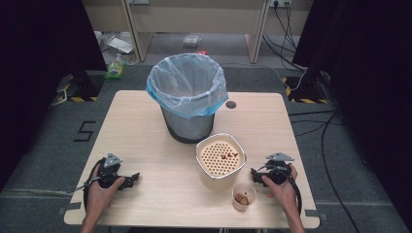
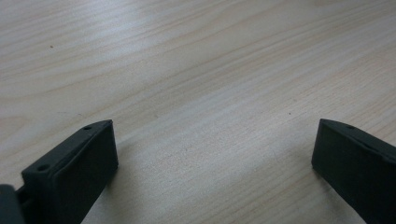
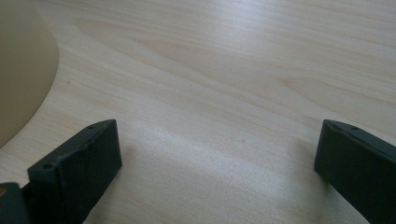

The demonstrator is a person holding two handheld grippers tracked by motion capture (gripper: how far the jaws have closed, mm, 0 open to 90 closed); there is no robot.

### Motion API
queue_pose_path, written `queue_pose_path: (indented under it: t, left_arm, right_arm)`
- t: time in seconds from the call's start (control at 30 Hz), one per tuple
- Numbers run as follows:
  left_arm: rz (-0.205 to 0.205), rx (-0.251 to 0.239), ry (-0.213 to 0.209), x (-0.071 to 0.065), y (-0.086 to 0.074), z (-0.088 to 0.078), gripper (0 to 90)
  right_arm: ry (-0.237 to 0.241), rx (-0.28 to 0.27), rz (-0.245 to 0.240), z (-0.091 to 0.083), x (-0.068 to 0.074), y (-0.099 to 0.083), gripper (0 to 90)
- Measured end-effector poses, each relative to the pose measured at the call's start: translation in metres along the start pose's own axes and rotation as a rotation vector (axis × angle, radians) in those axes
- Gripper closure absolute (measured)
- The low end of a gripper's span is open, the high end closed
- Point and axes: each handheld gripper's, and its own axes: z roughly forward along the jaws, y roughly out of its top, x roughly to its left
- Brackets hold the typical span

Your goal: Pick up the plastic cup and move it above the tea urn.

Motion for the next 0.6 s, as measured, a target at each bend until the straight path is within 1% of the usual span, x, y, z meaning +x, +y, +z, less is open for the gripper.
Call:
queue_pose_path:
  t: [0.03, 0.07, 0.1, 0.13, 0.17, 0.2, 0.23, 0.27, 0.3, 0.33, 0.37, 0.4, 0.47, 0.5, 0.53, 0.6]
  left_arm:
    - [0.0, 0.0, 0.0, 0.0, 0.0, 0.0, 0.0]
    - [0.0, 0.0, 0.0, 0.0, 0.0, 0.0, 0.0]
    - [0.0, 0.0, 0.0, 0.0, 0.0, 0.0, 0.0]
    - [0.0, 0.0, 0.0, 0.0, 0.0, 0.0, 0.0]
    - [0.0, 0.0, 0.0, 0.0, 0.0, 0.0, 0.0]
    - [0.0, 0.0, 0.0, 0.0, 0.0, 0.0, 0.0]
    - [0.0, 0.0, 0.0, 0.0, 0.0, 0.0, 0.0]
    - [0.0, 0.0, 0.0, 0.0, 0.0, 0.0, 0.0]
    - [0.0, 0.0, 0.0, 0.0, 0.0, 0.0, 0.0]
    - [0.0, 0.0, 0.0, 0.0, 0.0, 0.0, 0.0]
    - [0.001, 0.0, -0.001, 0.0, 0.0, 0.0, 0.0]
    - [0.002, 0.001, -0.002, 0.0, 0.0, 0.0, 0.0]
    - [0.005, 0.001, -0.005, 0.001, 0.0, 0.0, 0.0]
    - [0.005, 0.001, -0.005, 0.001, 0.0, 0.0, 0.0]
    - [0.005, -0.001, -0.006, 0.001, 0.0, 0.0, 0.0]
    - [0.004, -0.001, -0.006, 0.001, 0.0, 0.0, 0.0]
  right_arm:
    - [0.0, 0.0, 0.0, 0.0, 0.0, 0.0, 2.3]
    - [0.004, 0.001, -0.008, -0.001, -0.001, 0.0, 4.2]
    - [0.004, 0.001, -0.011, -0.002, -0.002, 0.0, 8.8]
    - [0.005, -0.004, -0.009, -0.005, -0.003, 0.0, 16.9]
    - [0.018, -0.018, 0.0, -0.009, -0.004, 0.0, 19.8]
    - [0.026, -0.029, 0.006, -0.012, -0.005, 0.0, 14.5]
    - [0.023, -0.041, 0.013, -0.016, -0.005, 0.0, 15.7]
    - [0.023, -0.041, 0.013, -0.016, -0.005, 0.0, 15.7]
    - [0.02, -0.052, 0.007, -0.019, -0.006, 0.001, 19.4]
    - [0.029, -0.059, -0.006, -0.024, -0.006, 0.001, 18.8]
    - [0.03, -0.063, 0.001, -0.026, -0.005, 0.001, 17.3]
    - [0.017, -0.069, -0.012, -0.034, -0.004, 0.0, 17.4]
    - [0.019, -0.073, -0.028, -0.041, -0.004, 0.0, 19.8]
    - [0.019, -0.073, -0.028, -0.041, -0.004, 0.0, 19.8]
    - [0.022, -0.067, -0.011, -0.048, -0.003, -0.002, 20.7]
    - [0.024, -0.066, -0.013, -0.051, -0.003, -0.002, 21.3]
